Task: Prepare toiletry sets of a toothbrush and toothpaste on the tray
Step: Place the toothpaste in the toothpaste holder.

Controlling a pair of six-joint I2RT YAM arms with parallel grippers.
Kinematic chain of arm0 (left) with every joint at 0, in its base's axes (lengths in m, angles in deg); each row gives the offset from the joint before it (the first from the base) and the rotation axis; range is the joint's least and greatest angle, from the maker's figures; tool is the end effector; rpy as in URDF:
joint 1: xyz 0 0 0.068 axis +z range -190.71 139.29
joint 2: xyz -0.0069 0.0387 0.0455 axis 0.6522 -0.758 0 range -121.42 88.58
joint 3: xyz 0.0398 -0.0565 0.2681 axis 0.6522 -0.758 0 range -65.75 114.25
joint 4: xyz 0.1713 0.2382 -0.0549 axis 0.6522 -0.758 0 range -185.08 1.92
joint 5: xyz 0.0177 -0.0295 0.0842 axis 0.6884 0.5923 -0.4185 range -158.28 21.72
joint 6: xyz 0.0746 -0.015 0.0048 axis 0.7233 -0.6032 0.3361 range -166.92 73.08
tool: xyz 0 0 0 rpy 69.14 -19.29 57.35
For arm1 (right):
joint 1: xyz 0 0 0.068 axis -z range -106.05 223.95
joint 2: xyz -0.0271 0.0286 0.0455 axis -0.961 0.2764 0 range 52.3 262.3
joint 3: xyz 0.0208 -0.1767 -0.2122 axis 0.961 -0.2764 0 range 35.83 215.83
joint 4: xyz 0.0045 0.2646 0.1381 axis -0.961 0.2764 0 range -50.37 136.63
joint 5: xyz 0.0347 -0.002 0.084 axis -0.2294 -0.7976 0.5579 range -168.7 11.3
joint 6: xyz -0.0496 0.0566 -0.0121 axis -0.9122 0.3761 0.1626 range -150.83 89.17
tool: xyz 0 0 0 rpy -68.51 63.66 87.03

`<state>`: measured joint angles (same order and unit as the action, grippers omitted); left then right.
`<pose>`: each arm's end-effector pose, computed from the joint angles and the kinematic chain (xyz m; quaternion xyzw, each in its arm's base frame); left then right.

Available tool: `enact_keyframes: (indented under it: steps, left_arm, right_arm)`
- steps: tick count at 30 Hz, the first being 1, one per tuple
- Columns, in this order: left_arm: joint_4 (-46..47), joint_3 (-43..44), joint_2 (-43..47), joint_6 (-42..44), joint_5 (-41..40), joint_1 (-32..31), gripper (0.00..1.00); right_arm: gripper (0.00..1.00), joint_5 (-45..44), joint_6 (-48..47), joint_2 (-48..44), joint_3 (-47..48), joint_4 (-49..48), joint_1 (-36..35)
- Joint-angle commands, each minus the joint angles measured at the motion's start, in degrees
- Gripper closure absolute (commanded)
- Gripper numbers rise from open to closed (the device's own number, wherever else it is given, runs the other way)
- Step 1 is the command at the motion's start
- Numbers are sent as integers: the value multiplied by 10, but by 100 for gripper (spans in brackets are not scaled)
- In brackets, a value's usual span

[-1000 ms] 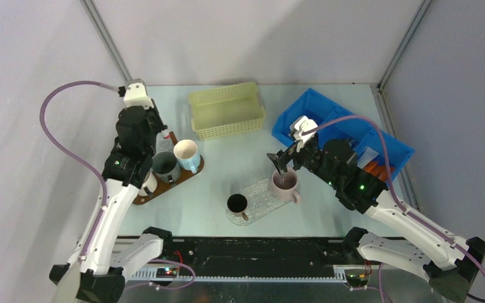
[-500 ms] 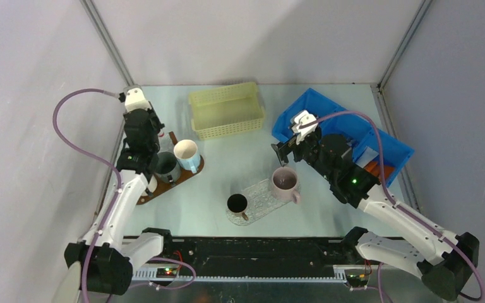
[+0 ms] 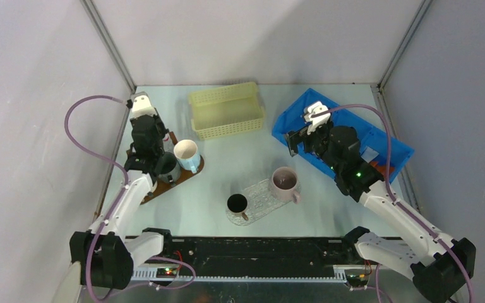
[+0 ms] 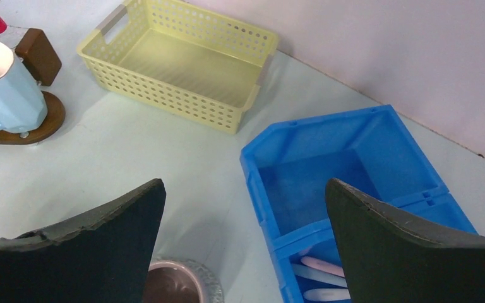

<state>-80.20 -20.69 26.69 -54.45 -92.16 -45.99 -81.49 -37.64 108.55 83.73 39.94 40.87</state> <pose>0.3156 -0.0029 0.3046 -0.1490 0.7409 0.0853 0.6493 0.2512 0.1600 0.3337 -0.2438 0.7182 0.1301 0.6386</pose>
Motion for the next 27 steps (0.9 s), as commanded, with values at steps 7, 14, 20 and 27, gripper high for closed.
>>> enact_keyframes:
  steps: [7, 14, 20, 27]
  left_arm:
    - [72, -21, -3, 0, -31, 5, 100]
    - [93, -29, -26, 5, -39, 5, 100]
    - [100, -30, -46, 9, -47, 6, 100]
    - [115, -41, -55, 5, -45, 8, 100]
  right_arm:
    - [1, 34, 7, -10, 1, -6, 37]
    - [1, 42, 7, -14, 2, -6, 47]
    - [1, 42, 7, -13, 2, -6, 51]
    - [1, 45, 5, -10, 2, -8, 53]
